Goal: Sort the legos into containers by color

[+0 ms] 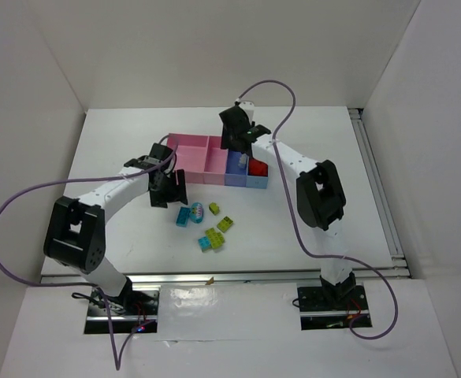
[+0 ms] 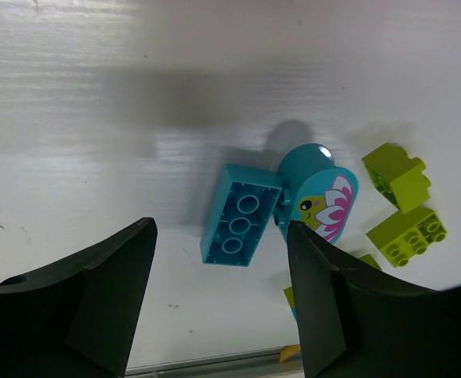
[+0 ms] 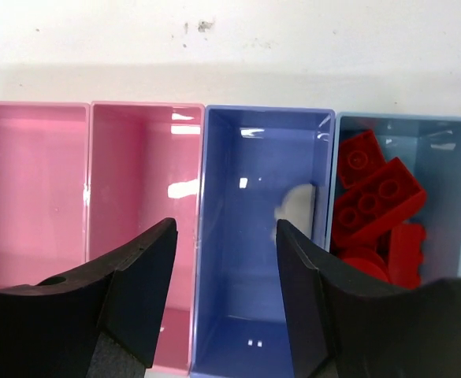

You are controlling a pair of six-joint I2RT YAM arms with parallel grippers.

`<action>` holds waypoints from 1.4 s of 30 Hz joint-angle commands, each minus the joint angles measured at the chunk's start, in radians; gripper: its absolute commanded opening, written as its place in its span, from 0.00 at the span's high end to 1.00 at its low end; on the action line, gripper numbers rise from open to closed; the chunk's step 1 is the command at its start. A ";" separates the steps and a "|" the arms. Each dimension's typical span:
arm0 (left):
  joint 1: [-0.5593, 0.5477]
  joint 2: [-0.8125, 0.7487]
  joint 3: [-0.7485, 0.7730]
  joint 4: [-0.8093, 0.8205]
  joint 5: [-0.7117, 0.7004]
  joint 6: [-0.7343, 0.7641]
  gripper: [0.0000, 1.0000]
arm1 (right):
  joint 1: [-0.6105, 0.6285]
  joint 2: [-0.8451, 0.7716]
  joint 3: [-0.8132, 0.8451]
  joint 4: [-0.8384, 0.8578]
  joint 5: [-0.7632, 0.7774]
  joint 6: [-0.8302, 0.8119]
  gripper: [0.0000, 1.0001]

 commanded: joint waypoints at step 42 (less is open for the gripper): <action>-0.003 0.237 0.550 -0.111 -0.070 0.046 0.93 | -0.111 -0.417 -0.336 0.004 0.023 -0.004 0.39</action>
